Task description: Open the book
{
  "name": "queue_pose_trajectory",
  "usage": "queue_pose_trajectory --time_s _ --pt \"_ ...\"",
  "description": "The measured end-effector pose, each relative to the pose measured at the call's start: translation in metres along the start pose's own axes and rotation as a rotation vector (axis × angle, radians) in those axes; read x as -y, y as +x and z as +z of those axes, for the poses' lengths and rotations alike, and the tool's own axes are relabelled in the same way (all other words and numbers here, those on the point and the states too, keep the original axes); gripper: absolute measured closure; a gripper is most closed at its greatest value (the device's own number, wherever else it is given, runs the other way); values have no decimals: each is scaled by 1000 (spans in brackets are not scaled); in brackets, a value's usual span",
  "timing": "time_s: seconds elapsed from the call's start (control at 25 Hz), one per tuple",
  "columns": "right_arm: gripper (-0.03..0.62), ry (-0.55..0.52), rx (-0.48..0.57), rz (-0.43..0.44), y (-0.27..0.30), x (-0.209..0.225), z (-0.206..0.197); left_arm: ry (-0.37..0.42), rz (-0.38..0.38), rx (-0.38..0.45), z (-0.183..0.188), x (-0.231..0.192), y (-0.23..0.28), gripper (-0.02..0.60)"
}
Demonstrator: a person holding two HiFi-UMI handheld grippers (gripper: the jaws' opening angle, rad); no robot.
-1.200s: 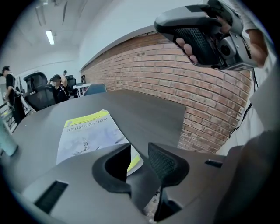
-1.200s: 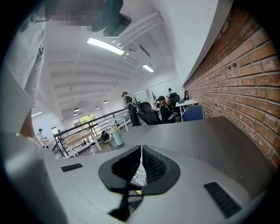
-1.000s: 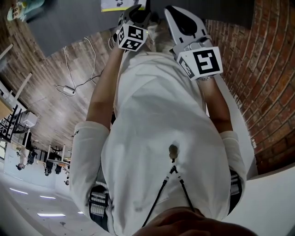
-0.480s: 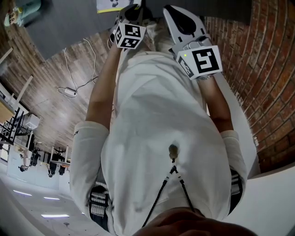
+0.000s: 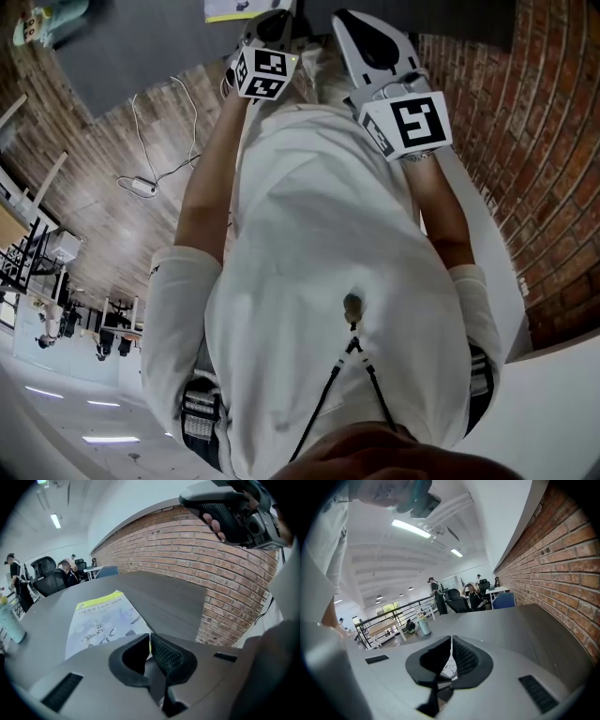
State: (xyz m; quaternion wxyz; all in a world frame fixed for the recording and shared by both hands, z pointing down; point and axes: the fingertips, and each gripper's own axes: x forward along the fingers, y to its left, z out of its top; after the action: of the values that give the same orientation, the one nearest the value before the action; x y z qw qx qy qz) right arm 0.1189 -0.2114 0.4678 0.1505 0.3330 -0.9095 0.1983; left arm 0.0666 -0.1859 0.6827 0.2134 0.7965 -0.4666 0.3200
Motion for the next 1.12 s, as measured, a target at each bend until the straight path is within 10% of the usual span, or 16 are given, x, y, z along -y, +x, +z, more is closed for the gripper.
queue_pose_trajectory --time_s 1.12 --pt "556 4 18 -31 29 -60 8 3 -19 58 -8 -47 -46 557"
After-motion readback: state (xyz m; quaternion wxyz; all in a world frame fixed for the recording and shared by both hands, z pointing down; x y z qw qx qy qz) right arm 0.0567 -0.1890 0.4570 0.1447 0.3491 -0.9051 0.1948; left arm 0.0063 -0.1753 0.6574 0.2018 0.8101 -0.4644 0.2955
